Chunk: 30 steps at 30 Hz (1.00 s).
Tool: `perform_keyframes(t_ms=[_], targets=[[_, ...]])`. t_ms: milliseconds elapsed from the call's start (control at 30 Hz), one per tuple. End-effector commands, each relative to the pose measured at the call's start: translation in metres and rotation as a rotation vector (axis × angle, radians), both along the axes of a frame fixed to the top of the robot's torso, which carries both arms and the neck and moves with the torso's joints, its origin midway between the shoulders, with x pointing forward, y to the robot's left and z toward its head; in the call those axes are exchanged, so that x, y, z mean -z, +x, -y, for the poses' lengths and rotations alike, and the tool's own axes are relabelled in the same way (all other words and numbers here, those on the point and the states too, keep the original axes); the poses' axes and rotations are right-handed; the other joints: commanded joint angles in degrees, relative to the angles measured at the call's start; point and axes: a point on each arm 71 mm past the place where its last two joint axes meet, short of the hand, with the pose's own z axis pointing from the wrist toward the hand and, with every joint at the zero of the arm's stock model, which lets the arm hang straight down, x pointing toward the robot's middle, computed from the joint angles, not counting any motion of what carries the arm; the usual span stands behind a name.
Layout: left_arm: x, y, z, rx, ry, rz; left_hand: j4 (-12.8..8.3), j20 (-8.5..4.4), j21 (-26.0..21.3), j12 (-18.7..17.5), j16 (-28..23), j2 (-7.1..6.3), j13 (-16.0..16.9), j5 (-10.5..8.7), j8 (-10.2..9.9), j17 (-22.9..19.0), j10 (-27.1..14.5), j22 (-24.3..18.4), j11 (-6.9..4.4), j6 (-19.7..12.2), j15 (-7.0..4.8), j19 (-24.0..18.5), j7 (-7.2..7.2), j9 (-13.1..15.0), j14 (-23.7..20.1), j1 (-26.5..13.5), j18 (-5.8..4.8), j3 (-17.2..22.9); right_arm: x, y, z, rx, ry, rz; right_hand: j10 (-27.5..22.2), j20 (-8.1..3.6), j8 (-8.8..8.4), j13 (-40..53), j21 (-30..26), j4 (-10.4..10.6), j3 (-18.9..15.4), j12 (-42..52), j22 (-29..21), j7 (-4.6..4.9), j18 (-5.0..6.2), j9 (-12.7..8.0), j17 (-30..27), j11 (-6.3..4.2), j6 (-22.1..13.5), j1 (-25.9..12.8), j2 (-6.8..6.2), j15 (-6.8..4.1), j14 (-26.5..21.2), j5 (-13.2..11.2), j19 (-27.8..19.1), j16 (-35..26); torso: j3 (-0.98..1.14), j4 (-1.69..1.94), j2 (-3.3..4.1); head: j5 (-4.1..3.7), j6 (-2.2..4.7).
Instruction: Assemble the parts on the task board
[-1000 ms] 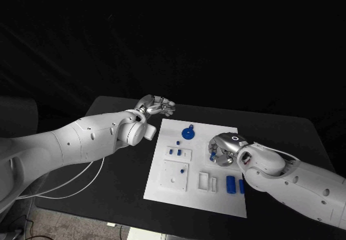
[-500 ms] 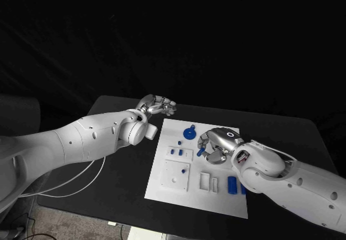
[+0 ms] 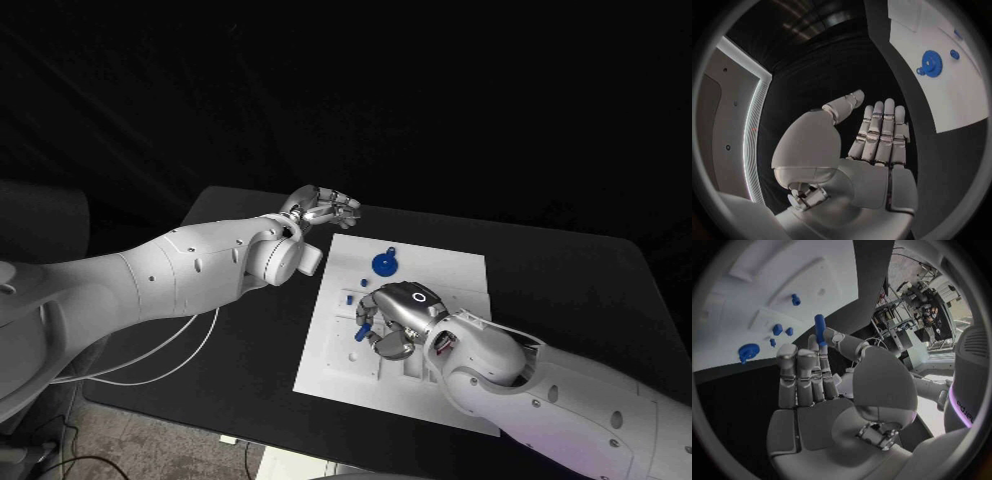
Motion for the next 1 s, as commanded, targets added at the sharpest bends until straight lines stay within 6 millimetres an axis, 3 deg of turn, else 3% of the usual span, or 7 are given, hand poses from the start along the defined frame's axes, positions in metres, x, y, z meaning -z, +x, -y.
perform_keyframes(t_ms=[33, 433, 1000], targets=[[-0.001, 0.000, 0.003, 0.014, -0.010, 0.003, -0.17, 0.11, -0.35, 0.20, -0.36, 0.35, -0.06, -0.32, 0.36, 0.11, -0.37, 0.08, 0.04, -0.56, 0.10, 0.25, -0.03, -0.10, -0.25, -0.27, 1.05, -0.20, 0.007, -0.006, -0.006, -0.029, -0.028, 0.045, 1.97, -0.27, 0.24, 2.85, 0.19, -0.09, 0.34, 0.32, 0.89, -0.12, 5.74, 0.17, -0.07, -0.51, 0.31, -0.25, -0.16, -0.20, 0.08, 0.20, 0.35, 0.13, -0.04, 0.10, 0.01, 0.49, -0.24], [-0.001, 0.000, 0.006, 0.019, -0.011, 0.002, -0.16, 0.12, -0.38, 0.20, -0.41, 0.38, -0.09, -0.33, 0.38, 0.18, -0.38, 0.11, 0.04, -0.58, 0.11, 0.25, -0.03, -0.11, -0.25, -0.28, 1.06, -0.20, 0.024, -0.015, -0.021, -0.053, -0.059, 0.044, 1.91, -0.36, 0.24, 3.07, 0.19, -0.18, 0.46, 0.36, 0.87, -0.14, 5.75, 0.31, -0.08, -0.52, 0.30, -0.18, -0.21, -0.21, 0.17, 0.20, 0.45, 0.10, -0.01, 0.01, 0.00, 0.87, -0.58], [-0.001, 0.001, 0.007, 0.022, -0.012, 0.001, -0.12, 0.14, -0.43, 0.21, -0.48, 0.40, -0.13, -0.34, 0.39, 0.27, -0.40, 0.15, 0.06, -0.61, 0.12, 0.26, -0.01, -0.12, -0.26, -0.33, 1.05, -0.23, 0.038, -0.014, -0.021, -0.042, -0.111, 0.047, 1.89, -0.44, 0.25, 3.31, 0.21, -0.22, 0.56, 0.41, 0.85, -0.15, 5.75, 0.45, -0.08, -0.54, 0.32, -0.18, -0.26, -0.23, 0.28, 0.20, 0.58, 0.07, 0.01, -0.12, 0.00, 1.15, -1.06]])
